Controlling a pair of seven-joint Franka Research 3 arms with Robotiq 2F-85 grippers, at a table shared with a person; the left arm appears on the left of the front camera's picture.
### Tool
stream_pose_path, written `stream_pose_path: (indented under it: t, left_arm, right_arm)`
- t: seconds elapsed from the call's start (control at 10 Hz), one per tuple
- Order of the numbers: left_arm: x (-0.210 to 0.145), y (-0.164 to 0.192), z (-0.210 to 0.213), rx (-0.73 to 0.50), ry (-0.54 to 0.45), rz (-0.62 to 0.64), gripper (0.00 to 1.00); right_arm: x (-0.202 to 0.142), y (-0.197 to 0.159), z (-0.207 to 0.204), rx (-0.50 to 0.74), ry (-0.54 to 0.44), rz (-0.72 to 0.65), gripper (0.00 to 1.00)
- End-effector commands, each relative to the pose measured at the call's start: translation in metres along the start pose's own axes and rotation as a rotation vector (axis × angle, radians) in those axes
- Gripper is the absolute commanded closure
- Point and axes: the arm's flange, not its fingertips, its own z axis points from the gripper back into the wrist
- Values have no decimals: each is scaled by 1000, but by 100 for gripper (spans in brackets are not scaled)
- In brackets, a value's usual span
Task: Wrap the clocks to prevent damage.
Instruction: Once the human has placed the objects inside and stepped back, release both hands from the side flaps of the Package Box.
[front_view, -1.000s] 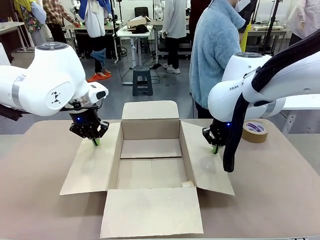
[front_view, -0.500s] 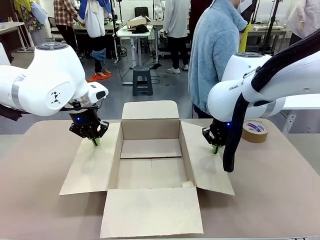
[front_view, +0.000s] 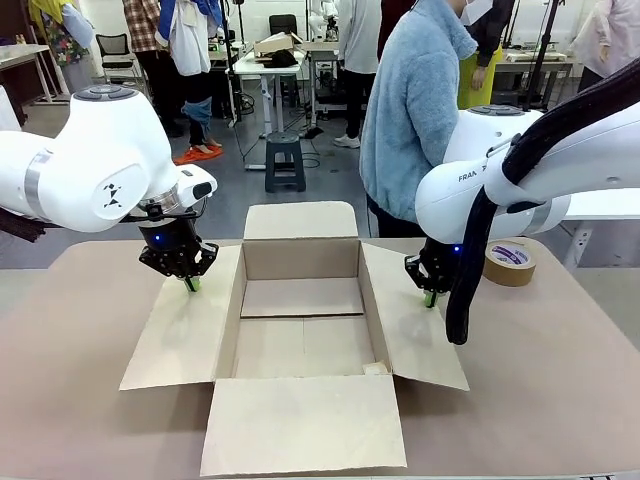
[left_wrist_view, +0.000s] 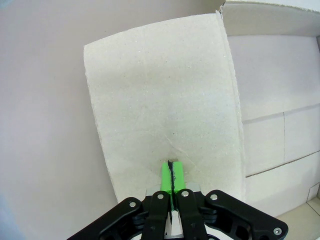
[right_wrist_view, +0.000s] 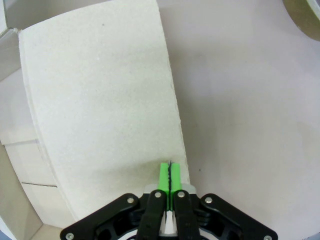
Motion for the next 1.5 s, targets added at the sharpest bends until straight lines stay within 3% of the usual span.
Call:
stream_pose_path:
  t: [0.0, 1.4]
  left_arm:
    - [1, -1, 1, 3, -3, 1, 100]
    - [1, -1, 1, 3, -3, 1, 100]
  right_arm:
    - [0, 0, 0, 0, -1, 0, 99]
    - [0, 0, 0, 0, -1, 0, 99]
